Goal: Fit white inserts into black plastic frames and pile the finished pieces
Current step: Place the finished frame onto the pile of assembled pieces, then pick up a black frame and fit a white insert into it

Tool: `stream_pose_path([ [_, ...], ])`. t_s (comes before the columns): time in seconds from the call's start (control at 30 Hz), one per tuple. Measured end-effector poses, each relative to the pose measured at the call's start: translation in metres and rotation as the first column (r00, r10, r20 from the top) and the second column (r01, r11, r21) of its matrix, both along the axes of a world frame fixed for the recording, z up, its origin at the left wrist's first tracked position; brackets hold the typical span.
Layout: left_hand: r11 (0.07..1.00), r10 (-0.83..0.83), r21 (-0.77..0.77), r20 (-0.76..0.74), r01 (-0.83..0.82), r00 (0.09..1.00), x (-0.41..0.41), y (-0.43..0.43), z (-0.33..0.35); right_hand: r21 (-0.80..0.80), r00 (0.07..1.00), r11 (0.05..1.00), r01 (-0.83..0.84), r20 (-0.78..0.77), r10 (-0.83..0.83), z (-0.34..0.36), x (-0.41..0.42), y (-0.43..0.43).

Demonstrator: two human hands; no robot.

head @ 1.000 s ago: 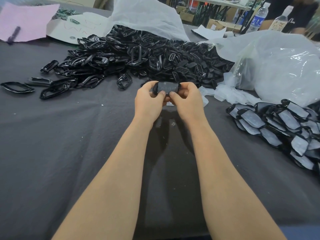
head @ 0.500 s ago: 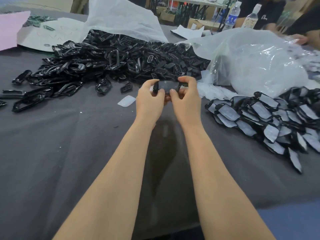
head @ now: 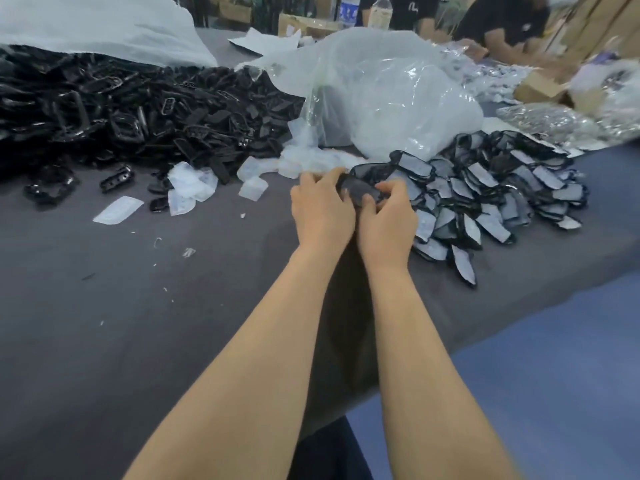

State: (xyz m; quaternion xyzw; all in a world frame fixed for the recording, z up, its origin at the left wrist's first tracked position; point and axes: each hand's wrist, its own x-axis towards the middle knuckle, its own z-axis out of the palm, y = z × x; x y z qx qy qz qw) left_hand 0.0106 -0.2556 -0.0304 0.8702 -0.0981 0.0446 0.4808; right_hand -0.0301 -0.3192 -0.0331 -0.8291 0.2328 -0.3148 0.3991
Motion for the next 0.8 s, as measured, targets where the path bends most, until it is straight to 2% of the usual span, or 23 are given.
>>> stream_pose_path([
  [0.07, 0.994, 0.045, 0.096, 0.0, -0.044, 0.999, 0.0, -0.006, -0.005, -0.059, 0.997, 0.998, 0.034, -0.068, -0.038, 0.0, 0.001, -0.005],
  [0.23, 0.987, 0.068, 0.142, 0.033, -0.072, 0.997, 0.004, -0.007, -0.014, -0.139, 0.982, 0.988, 0.072, -0.165, -0.095, 0.001, 0.006, -0.006],
  [0.43, 0.996, 0.078, 0.035, 0.045, -0.08, 0.996, 0.006, 0.007, -0.011, -0.151, 0.98, 0.981, 0.126, -0.132, -0.146, 0.004, 0.005, 0.0],
  [0.53, 0.986, 0.121, -0.118, 0.049, -0.115, 0.991, 0.009, 0.026, -0.002, -0.155, 0.987, 0.978, 0.138, -0.057, -0.149, 0.01, 0.007, 0.011],
  [0.67, 0.89, 0.217, -0.413, 0.017, -0.191, 0.976, 0.016, 0.068, 0.014, -0.128, 0.999, 0.991, -0.046, 0.021, 0.049, 0.014, 0.022, 0.056],
  [0.8, 0.783, 0.399, -0.52, 0.0, -0.34, 0.917, 0.025, 0.13, 0.026, -0.084, 0.932, 0.928, -0.363, -0.024, 0.363, 0.017, 0.043, 0.123],
])
